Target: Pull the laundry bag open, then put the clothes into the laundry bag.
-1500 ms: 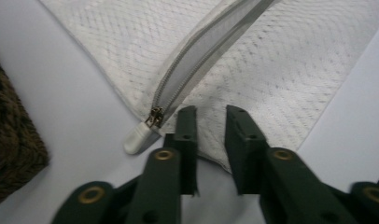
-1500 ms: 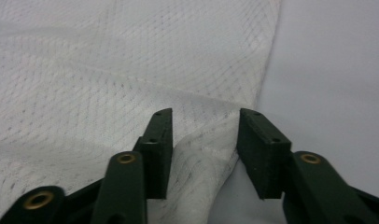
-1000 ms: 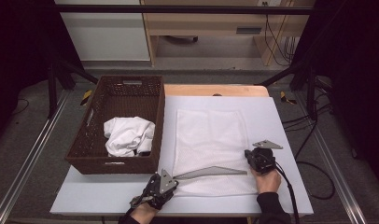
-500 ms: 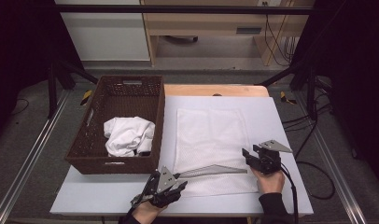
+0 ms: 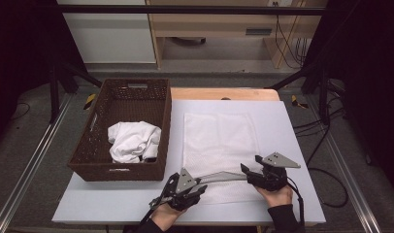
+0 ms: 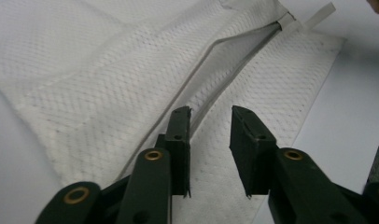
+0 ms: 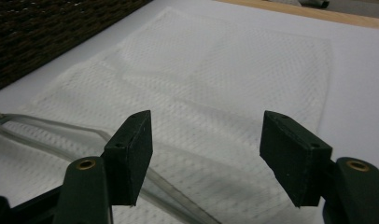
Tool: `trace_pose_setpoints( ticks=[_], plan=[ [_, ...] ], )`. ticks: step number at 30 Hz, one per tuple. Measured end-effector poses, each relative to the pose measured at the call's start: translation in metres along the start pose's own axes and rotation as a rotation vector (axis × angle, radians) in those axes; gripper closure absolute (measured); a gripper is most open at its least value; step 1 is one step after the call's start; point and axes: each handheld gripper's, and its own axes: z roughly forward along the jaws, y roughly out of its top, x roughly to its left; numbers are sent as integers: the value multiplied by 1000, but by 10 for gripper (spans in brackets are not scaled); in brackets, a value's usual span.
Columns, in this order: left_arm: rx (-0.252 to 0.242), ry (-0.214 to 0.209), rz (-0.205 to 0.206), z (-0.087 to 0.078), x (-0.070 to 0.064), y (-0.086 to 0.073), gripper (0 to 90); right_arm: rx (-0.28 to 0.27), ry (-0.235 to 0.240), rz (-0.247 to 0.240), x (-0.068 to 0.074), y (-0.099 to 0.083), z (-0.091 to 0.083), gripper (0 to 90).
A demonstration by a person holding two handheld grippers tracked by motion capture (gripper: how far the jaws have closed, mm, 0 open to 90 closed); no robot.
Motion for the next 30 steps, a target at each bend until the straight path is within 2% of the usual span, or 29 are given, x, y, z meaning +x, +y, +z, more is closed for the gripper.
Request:
trace_pose_setpoints(
  ticks=[3,5,7,14,18,23,26,30],
  plan=[
    [17,-11,5,7,-2,-2,766,5,12,-17,7,-2,0,339],
    [33,-21,4,11,-3,-5,853,15,18,-22,13,-2,3,340],
    [48,-18,16,15,-4,-8,887,28,28,-34,17,-3,7,339],
    [78,-34,23,25,-7,-12,888,69,53,-58,28,-5,19,341],
    [76,-35,31,25,-7,-12,888,116,79,-69,34,-8,32,360],
    [71,-26,49,25,-9,-13,887,162,77,-87,39,-11,43,398],
    [70,-17,59,25,-10,-13,887,189,58,-125,41,-13,46,454],
    [70,-17,58,25,-10,-13,887,217,39,-157,42,-15,47,578]
  ],
)
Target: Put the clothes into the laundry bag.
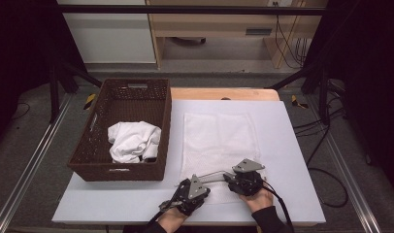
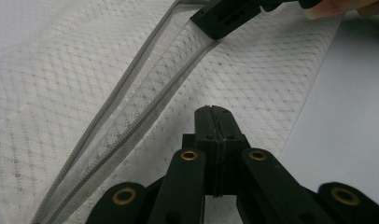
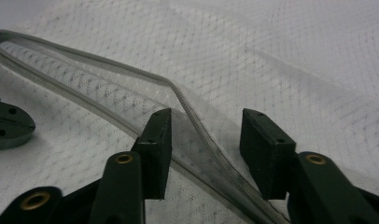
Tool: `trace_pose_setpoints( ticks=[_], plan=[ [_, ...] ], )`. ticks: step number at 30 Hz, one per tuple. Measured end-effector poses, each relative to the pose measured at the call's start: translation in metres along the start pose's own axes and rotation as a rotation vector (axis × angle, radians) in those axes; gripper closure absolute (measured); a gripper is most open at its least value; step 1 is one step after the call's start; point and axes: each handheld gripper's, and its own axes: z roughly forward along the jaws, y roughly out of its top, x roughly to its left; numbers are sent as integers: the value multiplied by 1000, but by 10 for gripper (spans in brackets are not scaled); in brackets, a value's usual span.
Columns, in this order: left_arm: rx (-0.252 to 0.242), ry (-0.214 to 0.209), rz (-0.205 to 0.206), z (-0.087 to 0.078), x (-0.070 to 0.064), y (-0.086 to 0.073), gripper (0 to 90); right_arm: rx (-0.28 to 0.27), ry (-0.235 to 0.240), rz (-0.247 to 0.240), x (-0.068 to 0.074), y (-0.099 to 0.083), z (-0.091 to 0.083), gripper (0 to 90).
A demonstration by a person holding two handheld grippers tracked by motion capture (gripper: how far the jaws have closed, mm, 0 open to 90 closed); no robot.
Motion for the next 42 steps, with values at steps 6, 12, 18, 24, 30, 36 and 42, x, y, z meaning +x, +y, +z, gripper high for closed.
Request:
trace_pose_setpoints(
  ticks=[6,12,18,24,30,36,42],
  plan=[
    [1,-8,-8,0,1,0,887,11,-28,-6,0,1,0,662],
    [1,-8,-15,0,1,0,886,5,-15,-1,0,6,1,706],
    [1,-8,-18,0,1,0,886,51,1,-27,2,7,4,858],
    [8,-12,-17,0,2,1,885,35,23,11,-1,9,-1,881],
    [-22,-12,-8,-11,5,15,819,-23,25,22,0,13,-10,881],
    [-110,63,15,-28,14,49,712,-54,28,9,0,15,-16,881],
    [-4,96,62,5,20,67,589,-53,30,5,0,14,-16,880]
  ],
)
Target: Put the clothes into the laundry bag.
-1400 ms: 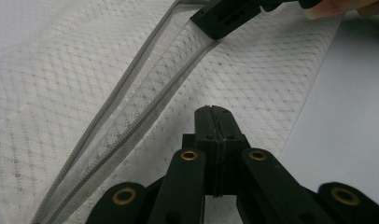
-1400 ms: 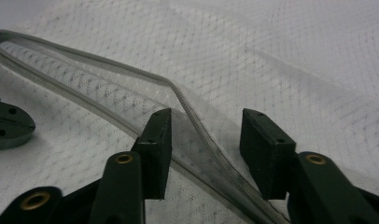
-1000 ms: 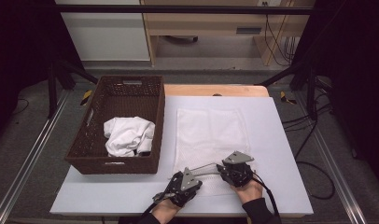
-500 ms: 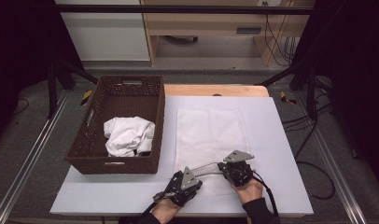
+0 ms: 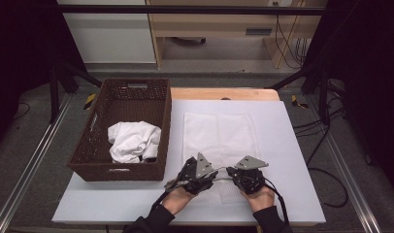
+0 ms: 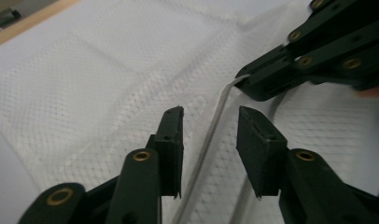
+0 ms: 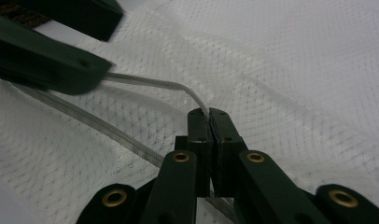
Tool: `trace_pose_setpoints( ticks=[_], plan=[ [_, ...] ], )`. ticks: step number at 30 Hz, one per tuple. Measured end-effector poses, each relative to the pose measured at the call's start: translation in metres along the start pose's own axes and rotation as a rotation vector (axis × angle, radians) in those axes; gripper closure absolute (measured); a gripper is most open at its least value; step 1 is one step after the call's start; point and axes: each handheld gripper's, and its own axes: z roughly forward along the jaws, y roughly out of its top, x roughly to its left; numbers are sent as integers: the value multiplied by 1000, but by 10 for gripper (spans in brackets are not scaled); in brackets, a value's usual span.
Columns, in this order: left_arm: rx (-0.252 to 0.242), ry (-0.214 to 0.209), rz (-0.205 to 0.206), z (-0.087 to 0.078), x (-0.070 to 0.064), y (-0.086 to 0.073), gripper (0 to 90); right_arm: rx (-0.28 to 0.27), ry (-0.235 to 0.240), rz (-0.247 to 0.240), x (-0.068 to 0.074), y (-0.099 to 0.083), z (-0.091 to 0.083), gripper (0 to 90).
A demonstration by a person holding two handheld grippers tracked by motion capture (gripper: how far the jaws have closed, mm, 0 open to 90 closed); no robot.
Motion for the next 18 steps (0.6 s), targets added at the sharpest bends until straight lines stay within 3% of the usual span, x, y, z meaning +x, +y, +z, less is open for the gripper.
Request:
trace_pose_setpoints(
  ticks=[2,5,9,12,14,18],
  plan=[
    [25,-16,-16,13,2,-1,598,-3,-1,-1,0,0,-1,881],
    [45,-2,-3,22,1,-4,682,-5,1,-1,0,0,-1,880],
    [38,-23,-13,23,4,-6,869,3,9,-7,0,-1,1,875],
    [37,-17,6,22,3,-6,874,7,10,1,1,0,1,866],
    [27,-14,2,21,3,-6,875,5,8,-4,1,-1,1,802],
    [-5,0,-15,16,6,-4,875,-22,-32,6,1,-3,0,553]
  ],
)
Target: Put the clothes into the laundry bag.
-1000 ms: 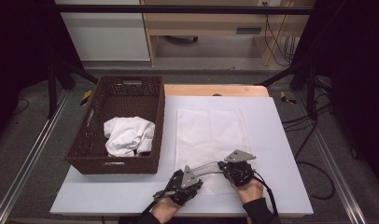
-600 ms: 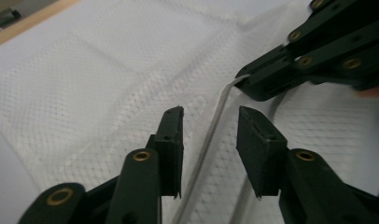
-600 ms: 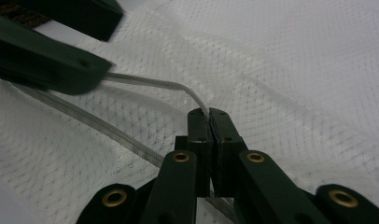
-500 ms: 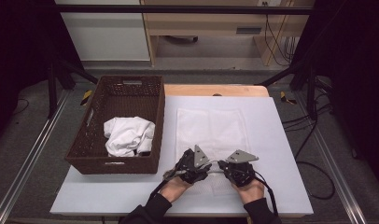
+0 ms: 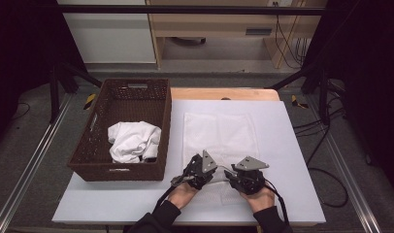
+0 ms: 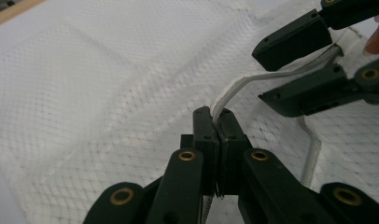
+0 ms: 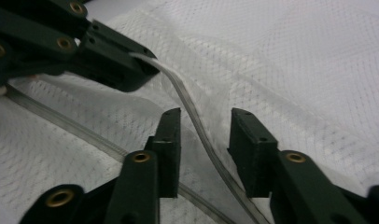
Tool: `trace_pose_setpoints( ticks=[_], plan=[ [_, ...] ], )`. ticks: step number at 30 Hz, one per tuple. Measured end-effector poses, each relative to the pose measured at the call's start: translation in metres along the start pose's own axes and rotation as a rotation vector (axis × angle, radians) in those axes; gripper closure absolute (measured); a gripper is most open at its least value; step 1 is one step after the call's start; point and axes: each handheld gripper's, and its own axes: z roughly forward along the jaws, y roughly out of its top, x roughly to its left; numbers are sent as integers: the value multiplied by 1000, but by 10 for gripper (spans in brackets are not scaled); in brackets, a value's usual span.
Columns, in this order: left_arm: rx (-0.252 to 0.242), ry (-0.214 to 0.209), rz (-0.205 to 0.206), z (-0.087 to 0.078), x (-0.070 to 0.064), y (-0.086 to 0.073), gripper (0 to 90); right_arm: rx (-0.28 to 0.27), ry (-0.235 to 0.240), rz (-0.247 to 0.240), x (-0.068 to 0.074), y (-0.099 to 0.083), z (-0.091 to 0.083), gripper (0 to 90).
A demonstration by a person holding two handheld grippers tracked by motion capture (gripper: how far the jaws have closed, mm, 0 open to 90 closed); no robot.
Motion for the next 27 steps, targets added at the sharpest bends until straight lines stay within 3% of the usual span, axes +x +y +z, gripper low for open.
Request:
trace_pose_setpoints(
  ticks=[7,11,15,17,18,20,21,22,27],
  plan=[
    [-76,17,-3,-12,-3,4,875,-41,-14,33,0,3,-3,487],
    [-104,26,14,-20,-7,7,874,-54,-25,19,1,7,-3,490],
    [-97,11,22,-21,-9,4,871,-52,-45,16,0,9,-2,592],
    [-87,-1,21,-19,-9,2,866,-35,-41,23,0,9,-1,686],
    [-78,-8,18,-18,-10,0,849,-23,-30,19,-1,9,0,809],
    [-61,-17,13,-16,-10,-3,829,-14,-14,18,-1,9,0,858],
    [-58,-12,-2,-16,-11,-5,790,-7,-5,19,-1,9,0,877],
    [-53,-11,-7,-19,-11,-5,684,8,-10,24,-2,8,0,881],
    [-112,-29,-37,-47,-17,-7,649,0,-9,34,-3,8,0,881]
  ],
)
